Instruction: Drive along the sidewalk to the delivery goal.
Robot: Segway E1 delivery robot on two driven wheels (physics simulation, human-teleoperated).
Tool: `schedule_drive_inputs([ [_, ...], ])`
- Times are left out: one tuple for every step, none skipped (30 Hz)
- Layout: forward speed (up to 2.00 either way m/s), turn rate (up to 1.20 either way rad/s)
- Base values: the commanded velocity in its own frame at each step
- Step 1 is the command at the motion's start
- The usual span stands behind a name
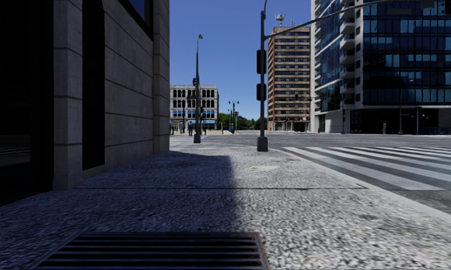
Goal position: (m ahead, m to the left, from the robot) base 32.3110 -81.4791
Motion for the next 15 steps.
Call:
schedule_drive_inputs([
  [2.0, 0.0],
  [2.0, 0.0],
  [2.0, 0.0],
  [2.0, 0.0],
  [2.0, 0.0],
  [2.0, 0.0],
  [2.0, 0.0],
  [2.0, 0.0],
  [2.0, 0.0],
  [2.0, 0.0],
  [2.0, 0.0],
  [2.0, 0.0],
  [2.0, 0.0],
  [2.0, 0.0],
  [2.0, 0.0],
])
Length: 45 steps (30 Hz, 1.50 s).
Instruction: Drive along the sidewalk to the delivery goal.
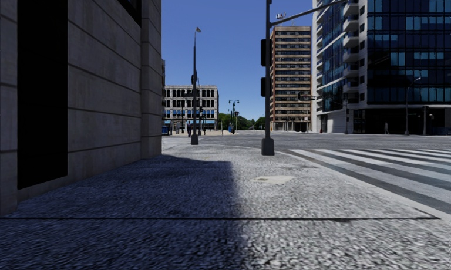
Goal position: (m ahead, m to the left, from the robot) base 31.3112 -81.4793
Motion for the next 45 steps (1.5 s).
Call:
schedule_drive_inputs([
  [2.0, 0.0],
  [2.0, 0.0],
  [2.0, 0.0],
  [2.0, 0.0],
  [2.0, 0.0],
  [2.0, 0.0],
  [2.0, 0.0],
  [2.0, 0.0],
  [2.0, 0.0],
  [2.0, 0.0],
  [2.0, 0.0],
  [2.0, 0.0],
  [2.0, 0.0],
  [2.0, 0.0],
  [2.0, 0.0],
  [2.0, 0.0],
  [2.0, 0.0],
  [2.0, 0.0],
  [2.0, 0.0],
  [2.0, 0.0],
  [2.0, -0.04],
  [2.0, -0.18],
  [2.0, -0.35],
  [2.0, -0.49],
  [2.0, -0.49],
  [2.0, -0.58],
  [2.0, -0.62],
  [2.0, -0.63],
  [2.0, -0.63],
  [2.0, -0.64],
  [2.0, -0.64],
  [2.0, -0.64],
  [2.0, -0.64],
  [2.0, -0.64],
  [2.0, -0.64],
  [2.0, -0.64],
  [2.0, -0.64],
  [2.0, -0.64],
  [2.0, -0.64],
  [2.0, -0.64],
  [2.0, -0.64],
  [2.0, -0.64],
  [2.0, -0.64],
  [2.0, -0.64],
  [2.0, -0.64],
])
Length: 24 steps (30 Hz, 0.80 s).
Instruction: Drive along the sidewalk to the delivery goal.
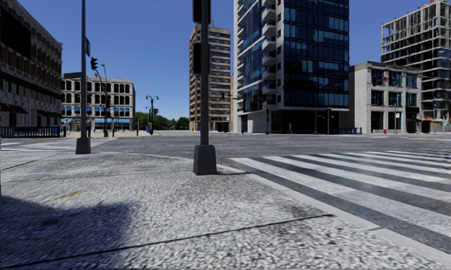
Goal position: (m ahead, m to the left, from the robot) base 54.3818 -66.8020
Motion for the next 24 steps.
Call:
schedule_drive_inputs([
  [2.0, -0.64],
  [2.0, -0.64],
  [2.0, -0.64],
  [2.0, -0.64],
  [2.0, -0.64],
  [2.0, -0.64],
  [2.0, -0.64],
  [2.0, -0.64],
  [2.0, -0.64],
  [2.0, -0.64],
  [2.0, -0.64],
  [2.0, -0.64],
  [2.0, -0.64],
  [2.0, -0.66],
  [2.0, -0.66],
  [2.0, -0.73],
  [2.0, -0.8],
  [2.0, -0.83],
  [2.0, -0.83],
  [2.0, -0.83],
  [2.0, -0.83],
  [2.0, -0.83],
  [2.0, -0.83],
  [2.0, -0.83],
])
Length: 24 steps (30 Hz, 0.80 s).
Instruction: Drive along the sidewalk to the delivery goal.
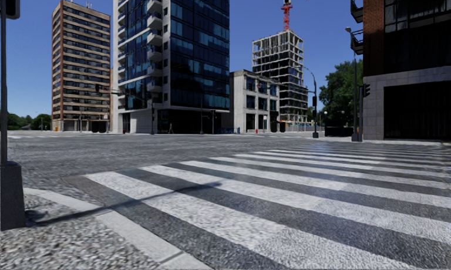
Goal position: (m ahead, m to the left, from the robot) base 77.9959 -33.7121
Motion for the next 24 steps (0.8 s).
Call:
schedule_drive_inputs([
  [2.0, -0.84],
  [2.0, -0.84],
  [2.0, -0.84],
  [2.0, -0.84],
  [2.0, -0.84],
  [2.0, -0.84],
  [2.0, -0.84],
  [2.0, -0.84],
  [2.0, -0.84],
  [2.0, -0.84],
  [2.0, -0.84],
  [2.0, -0.84],
  [2.0, -0.84],
  [2.0, -0.84],
  [2.0, -0.84],
  [2.0, -0.84],
  [2.0, -0.84],
  [2.0, -0.84],
  [2.0, -0.84],
  [2.0, -0.84],
  [2.0, -0.84],
  [2.0, -0.84],
  [2.0, -0.84],
  [2.0, -0.84],
])
